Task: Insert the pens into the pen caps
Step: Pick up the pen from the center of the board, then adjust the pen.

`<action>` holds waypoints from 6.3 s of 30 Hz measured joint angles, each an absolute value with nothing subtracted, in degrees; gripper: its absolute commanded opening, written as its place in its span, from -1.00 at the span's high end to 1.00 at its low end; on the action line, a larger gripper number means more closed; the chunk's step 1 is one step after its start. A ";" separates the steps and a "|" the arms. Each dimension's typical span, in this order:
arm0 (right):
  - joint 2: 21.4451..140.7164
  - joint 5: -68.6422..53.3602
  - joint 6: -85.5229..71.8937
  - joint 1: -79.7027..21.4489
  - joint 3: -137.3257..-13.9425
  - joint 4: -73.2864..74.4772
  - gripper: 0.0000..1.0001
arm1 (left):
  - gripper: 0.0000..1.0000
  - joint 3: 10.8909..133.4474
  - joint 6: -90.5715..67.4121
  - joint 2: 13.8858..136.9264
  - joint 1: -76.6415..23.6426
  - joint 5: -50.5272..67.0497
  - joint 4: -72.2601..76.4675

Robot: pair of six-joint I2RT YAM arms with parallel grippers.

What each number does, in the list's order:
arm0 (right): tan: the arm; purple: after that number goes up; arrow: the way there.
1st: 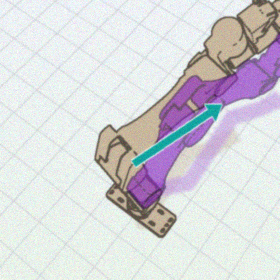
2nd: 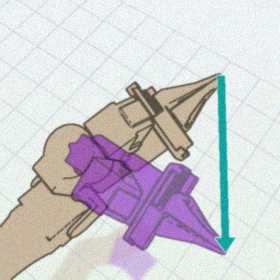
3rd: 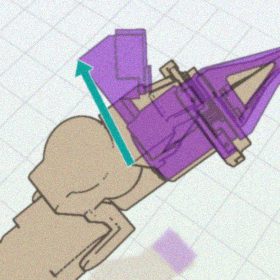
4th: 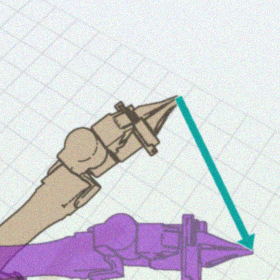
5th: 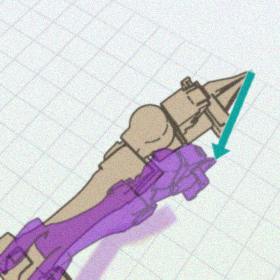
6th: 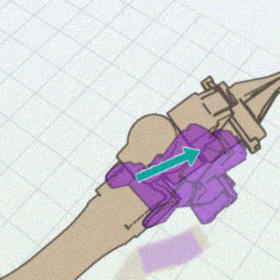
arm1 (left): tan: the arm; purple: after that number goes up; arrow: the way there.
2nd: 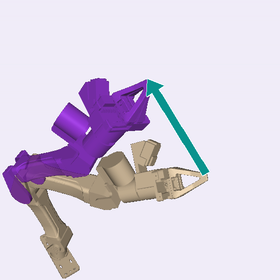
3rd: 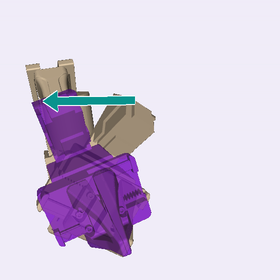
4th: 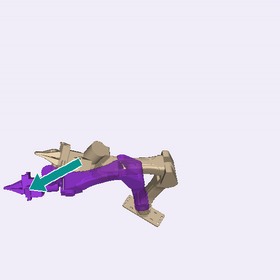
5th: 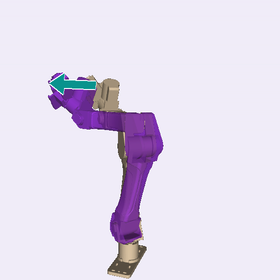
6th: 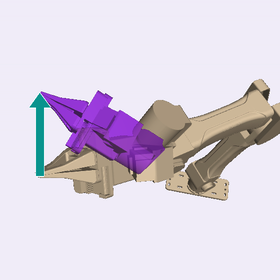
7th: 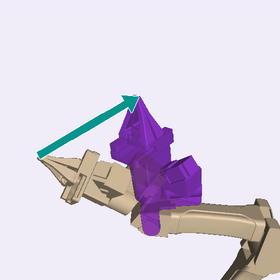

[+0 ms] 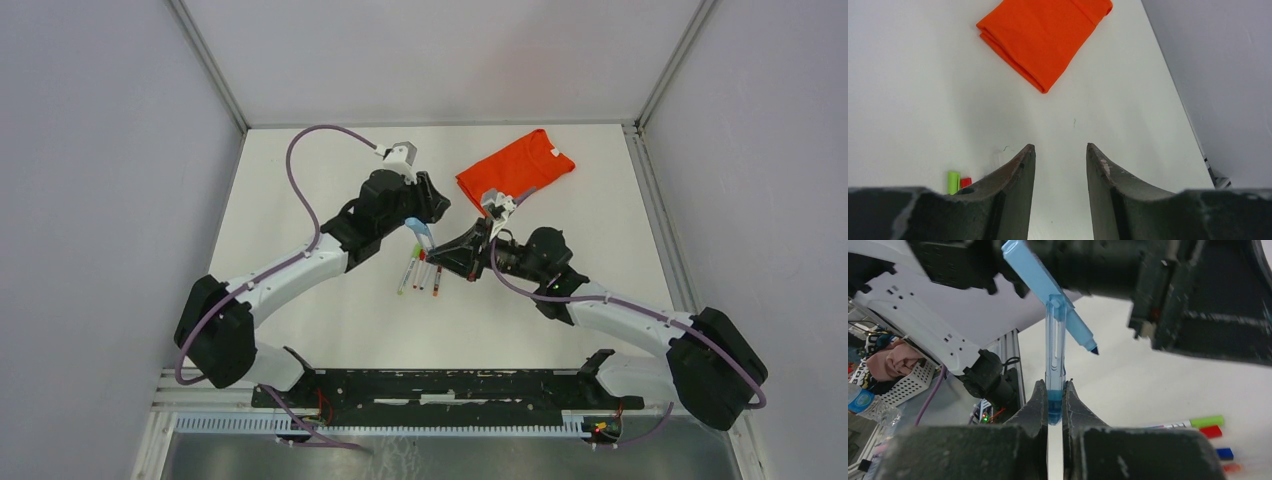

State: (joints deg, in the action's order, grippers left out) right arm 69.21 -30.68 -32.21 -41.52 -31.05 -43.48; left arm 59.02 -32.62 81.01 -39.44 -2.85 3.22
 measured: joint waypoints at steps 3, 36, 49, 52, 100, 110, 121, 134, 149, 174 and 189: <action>68.31 -32.29 -31.81 -41.95 -31.05 -46.74 1.00 | 0.04 59.02 -32.51 82.56 -39.29 -2.83 2.17; 66.46 -5.82 -4.84 -41.60 -39.72 -18.74 1.00 | -0.01 54.98 -26.79 61.08 -31.27 -8.95 -5.13; 66.24 13.19 60.31 -49.76 -35.57 -19.33 0.98 | -0.04 55.44 -21.52 54.30 -31.24 -11.49 -7.66; 64.71 15.77 78.24 -49.76 -29.21 -27.38 0.97 | -0.04 55.64 -21.15 53.63 -31.24 -8.60 -7.62; 45.69 -5.21 116.33 -51.40 -28.82 -18.04 1.00 | 0.06 60.55 -6.96 68.01 -32.95 52.40 -9.63; 45.21 -5.41 116.33 -51.40 -29.06 -17.82 1.00 | 0.63 61.25 -6.07 69.28 -32.99 53.17 -11.81; 44.64 -4.84 116.33 -51.55 -29.61 -15.73 1.00 | 0.95 62.02 -2.79 69.71 -32.97 54.04 -14.76; 44.25 -5.26 113.69 -51.66 -29.95 -14.87 1.00 | 0.43 62.24 -1.19 69.71 -33.15 54.22 -15.38; 43.64 -6.00 108.99 -51.64 -29.95 -15.20 1.00 | 0.33 62.28 -1.17 69.71 -33.15 53.80 -16.71; 43.35 -7.51 100.86 -51.18 -29.95 -16.88 1.00 | 0.47 62.30 -1.28 69.80 -33.23 54.04 -15.25; 43.42 -8.75 98.80 -51.40 -29.91 -15.53 1.00 | 0.17 62.74 -1.28 68.40 -33.23 48.38 -14.31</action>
State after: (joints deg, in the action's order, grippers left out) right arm 43.42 -8.75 98.80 -51.40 -29.91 -15.53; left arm 62.74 -1.28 68.40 -33.23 48.38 -14.31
